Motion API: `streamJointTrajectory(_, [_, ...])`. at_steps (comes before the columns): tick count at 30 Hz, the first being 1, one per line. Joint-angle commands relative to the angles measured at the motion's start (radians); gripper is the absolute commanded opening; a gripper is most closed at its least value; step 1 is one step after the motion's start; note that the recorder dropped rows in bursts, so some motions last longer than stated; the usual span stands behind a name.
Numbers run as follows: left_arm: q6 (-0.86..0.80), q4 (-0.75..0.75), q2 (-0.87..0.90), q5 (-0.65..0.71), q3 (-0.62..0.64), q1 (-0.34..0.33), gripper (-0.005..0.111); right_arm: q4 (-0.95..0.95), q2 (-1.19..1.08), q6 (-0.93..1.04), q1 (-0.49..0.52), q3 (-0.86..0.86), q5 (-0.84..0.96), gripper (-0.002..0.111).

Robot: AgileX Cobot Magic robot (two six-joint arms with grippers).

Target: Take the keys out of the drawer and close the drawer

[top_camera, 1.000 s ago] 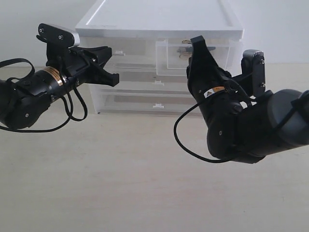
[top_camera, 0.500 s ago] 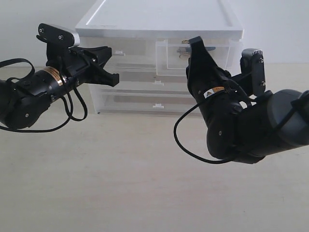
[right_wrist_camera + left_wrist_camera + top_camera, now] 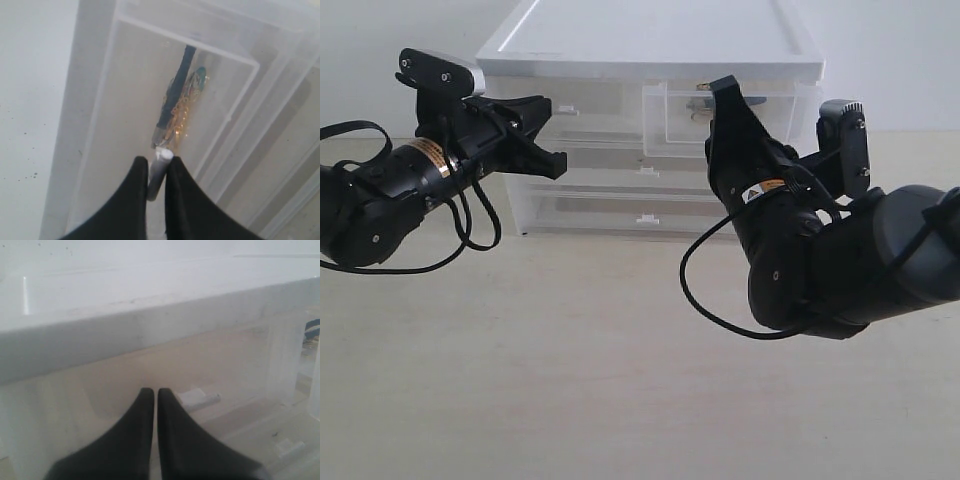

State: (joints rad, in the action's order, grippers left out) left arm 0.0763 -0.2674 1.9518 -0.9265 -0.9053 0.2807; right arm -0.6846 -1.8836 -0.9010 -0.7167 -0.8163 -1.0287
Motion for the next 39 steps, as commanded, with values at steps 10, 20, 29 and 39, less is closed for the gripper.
streamJointTrajectory(10, [0.001,0.016,0.009,-0.001,-0.006,-0.002,0.004,0.062,0.013,0.081,-0.011,0.002,-0.020,0.000])
streamJointTrajectory(20, [-0.009,0.016,0.009,0.030,-0.043,-0.002,0.004,0.088,0.035,0.083,-0.013,0.030,-0.046,0.000])
streamJointTrajectory(29, [-0.009,0.016,0.009,0.105,-0.078,-0.002,0.004,0.076,0.059,0.066,-0.013,0.071,-0.065,0.000])
streamJointTrajectory(39, [-0.009,0.016,0.009,0.107,-0.078,-0.002,0.004,0.110,0.070,0.066,-0.041,0.071,-0.070,0.000])
